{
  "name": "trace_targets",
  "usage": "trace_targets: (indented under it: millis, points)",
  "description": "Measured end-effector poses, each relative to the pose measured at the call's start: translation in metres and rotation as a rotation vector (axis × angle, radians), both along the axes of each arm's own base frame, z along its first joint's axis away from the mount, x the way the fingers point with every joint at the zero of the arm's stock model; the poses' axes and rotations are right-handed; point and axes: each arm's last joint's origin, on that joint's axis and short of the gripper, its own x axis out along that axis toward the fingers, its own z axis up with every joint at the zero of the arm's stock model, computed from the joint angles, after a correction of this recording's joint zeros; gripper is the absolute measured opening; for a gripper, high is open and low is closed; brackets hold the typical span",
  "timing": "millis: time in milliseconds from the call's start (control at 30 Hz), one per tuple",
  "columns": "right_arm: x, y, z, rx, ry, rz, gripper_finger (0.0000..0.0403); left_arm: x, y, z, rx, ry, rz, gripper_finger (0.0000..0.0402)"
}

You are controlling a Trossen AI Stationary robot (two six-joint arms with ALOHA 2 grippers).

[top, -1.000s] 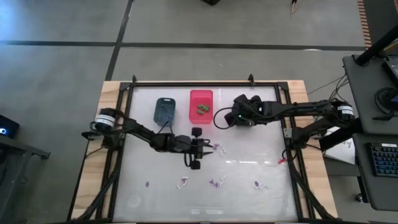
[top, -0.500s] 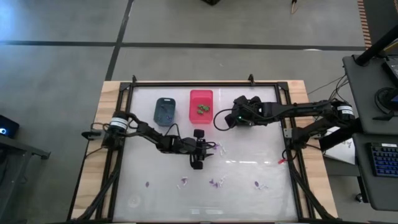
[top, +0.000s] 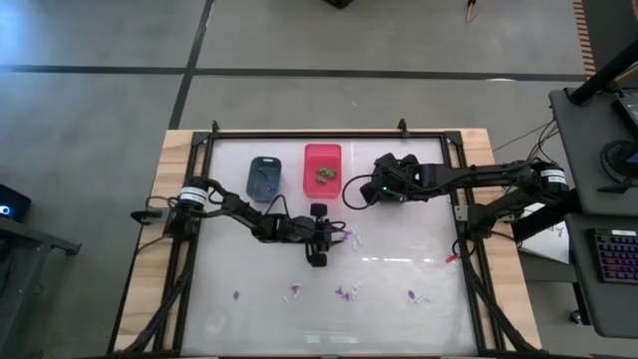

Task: Sort Halloween decoration
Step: Put the purple witch hat toy into the blue bin

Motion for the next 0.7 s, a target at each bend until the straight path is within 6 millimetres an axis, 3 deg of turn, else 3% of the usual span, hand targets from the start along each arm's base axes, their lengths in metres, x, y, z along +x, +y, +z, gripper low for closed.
trace_targets:
  millis: [700]
  points:
    - [0.0000, 0.0000, -0.0001, 0.000, 0.000, 0.000, 0.0102, 0.0010, -0.0007, -0.0047, -0.041, -0.017, -0.005, 0.0103]
